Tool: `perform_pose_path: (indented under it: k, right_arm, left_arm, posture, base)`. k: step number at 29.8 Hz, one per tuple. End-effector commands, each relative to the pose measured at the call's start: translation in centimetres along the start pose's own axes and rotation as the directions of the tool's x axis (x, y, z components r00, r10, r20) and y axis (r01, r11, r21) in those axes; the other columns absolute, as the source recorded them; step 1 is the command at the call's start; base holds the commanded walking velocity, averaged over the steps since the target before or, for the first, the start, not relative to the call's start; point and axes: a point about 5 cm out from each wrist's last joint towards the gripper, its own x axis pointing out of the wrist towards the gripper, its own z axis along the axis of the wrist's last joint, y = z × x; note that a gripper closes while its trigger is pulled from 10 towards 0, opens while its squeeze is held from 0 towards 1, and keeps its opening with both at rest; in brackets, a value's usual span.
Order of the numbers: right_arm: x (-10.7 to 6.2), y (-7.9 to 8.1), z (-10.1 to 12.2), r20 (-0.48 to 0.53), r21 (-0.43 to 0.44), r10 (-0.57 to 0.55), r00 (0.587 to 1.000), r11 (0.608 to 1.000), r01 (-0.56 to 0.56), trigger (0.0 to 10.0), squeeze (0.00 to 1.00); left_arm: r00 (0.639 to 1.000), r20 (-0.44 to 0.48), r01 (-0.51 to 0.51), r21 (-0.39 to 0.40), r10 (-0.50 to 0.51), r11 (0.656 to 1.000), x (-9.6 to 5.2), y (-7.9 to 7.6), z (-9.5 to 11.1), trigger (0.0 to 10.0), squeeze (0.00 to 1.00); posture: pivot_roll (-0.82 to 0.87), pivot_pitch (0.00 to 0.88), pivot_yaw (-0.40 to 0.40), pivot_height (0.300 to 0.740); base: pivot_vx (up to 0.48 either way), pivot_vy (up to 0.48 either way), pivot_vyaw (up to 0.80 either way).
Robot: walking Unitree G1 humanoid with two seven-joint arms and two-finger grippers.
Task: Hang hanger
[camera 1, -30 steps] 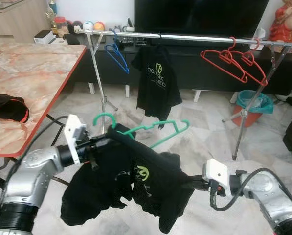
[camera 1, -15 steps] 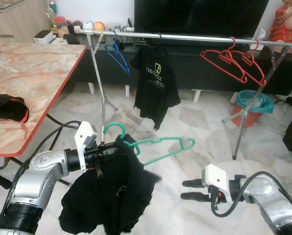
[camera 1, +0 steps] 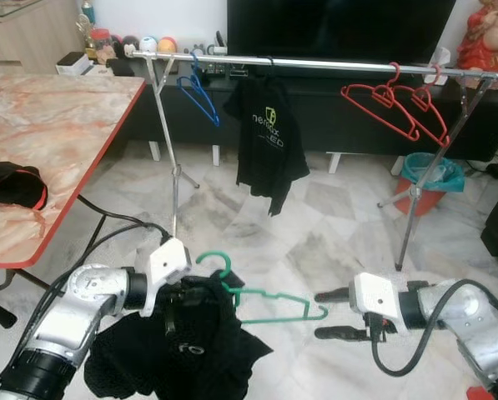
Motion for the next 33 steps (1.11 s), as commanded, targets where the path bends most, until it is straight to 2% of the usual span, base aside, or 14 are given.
perform_pose_path:
  k: [1, 4, 13, 18, 24, 33]
  right_arm:
    - [-0.2, -0.1, 1.0, 0.041, -0.013, 0.003, 0.999, 1.000, -0.003, 10.0, 0.00]
    - [0.3, 0.1, 1.8, 0.095, -0.004, 0.024, 0.995, 1.000, -0.024, 10.0, 0.00]
    - [0.9, 0.8, 2.2, 0.126, 0.020, 0.067, 0.990, 0.997, -0.070, 10.0, 0.00]
    - [1.4, 0.6, 2.0, 0.142, 0.028, 0.044, 0.989, 0.998, -0.048, 10.0, 0.00]
    - [1.7, 1.0, 2.8, 0.212, 0.048, 0.079, 0.974, 0.995, -0.091, 10.0, 0.00]
    - [2.2, 1.1, 2.7, 0.210, 0.047, 0.089, 0.974, 0.994, -0.101, 10.0, 0.00]
  left_arm:
    - [1.000, 0.009, 0.028, 0.068, -0.028, 0.997, 0.1, 0.3, 1.3, 10.0, 0.00]
    - [0.999, 0.002, 0.043, 0.103, -0.043, 0.994, 0.2, 0.4, 1.9, 10.0, 0.00]
    - [0.998, 0.027, 0.049, 0.155, -0.054, 0.987, 0.4, 0.6, 3.4, 10.0, 0.00]
    - [0.995, 0.039, 0.082, 0.190, -0.091, 0.978, 1.1, 0.3, 4.4, 10.0, 0.00]
    - [0.988, 0.044, 0.138, 0.217, -0.150, 0.966, 2.0, -0.6, 5.0, 10.0, 0.00]
    - [0.981, 0.040, 0.176, 0.245, -0.191, 0.953, 2.7, -1.3, 5.4, 10.0, 0.00]
  posture:
    - [0.02, 0.008, -0.010, 0.740]
    - [0.03, 0.005, -0.010, 0.740]
    - [0.03, 0.000, -0.010, 0.740]
    - [0.03, 0.000, -0.006, 0.740]
    - [0.03, 0.000, -0.005, 0.740]
    - [0.03, 0.000, -0.003, 0.740]
  base:
    - [0.000, 0.000, 0.00]
    - [0.000, 0.000, 0.00]
    - [0.000, 0.000, 0.00]
    - [0.000, 0.000, 0.00]
    - [0.000, 0.000, 0.00]
    - [0.000, 0.000, 0.00]
